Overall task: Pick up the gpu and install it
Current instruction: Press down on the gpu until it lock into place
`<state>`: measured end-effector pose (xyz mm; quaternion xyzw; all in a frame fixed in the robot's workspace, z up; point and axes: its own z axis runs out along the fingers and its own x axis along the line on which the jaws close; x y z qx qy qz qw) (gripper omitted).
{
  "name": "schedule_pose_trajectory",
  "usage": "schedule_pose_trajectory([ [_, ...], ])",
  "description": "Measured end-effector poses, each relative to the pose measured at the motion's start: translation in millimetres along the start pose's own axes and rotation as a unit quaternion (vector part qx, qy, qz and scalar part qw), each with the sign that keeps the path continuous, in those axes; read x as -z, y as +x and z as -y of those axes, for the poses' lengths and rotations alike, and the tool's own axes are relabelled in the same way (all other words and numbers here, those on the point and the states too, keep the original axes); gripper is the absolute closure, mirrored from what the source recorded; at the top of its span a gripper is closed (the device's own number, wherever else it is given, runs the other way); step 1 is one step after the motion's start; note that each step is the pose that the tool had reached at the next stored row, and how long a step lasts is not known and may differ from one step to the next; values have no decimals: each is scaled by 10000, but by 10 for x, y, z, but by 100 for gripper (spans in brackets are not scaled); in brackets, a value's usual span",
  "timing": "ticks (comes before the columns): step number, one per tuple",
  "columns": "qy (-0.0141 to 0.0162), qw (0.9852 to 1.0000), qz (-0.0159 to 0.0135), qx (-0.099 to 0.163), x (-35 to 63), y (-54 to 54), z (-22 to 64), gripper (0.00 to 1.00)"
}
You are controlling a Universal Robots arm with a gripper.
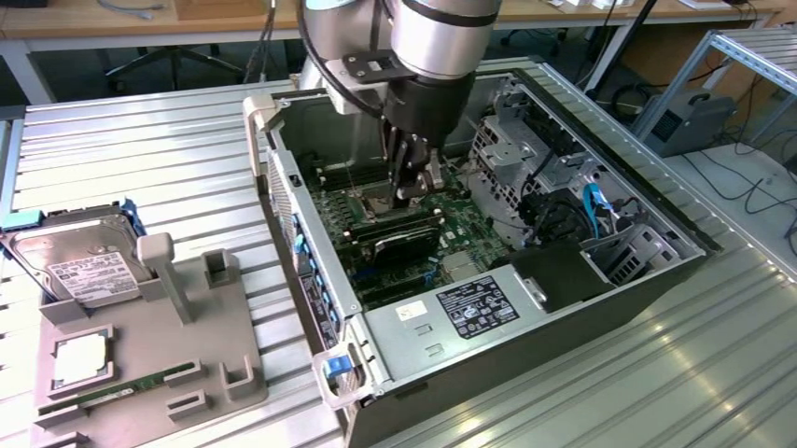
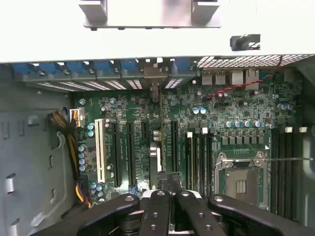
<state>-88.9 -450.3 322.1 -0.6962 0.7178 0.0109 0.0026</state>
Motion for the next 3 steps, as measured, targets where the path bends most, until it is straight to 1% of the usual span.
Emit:
schedule_pose_trajectory([
  [1, 1, 10000, 1, 0, 136, -3, -2, 89],
  [3, 0, 10000, 0, 0, 137, -3, -2, 89],
])
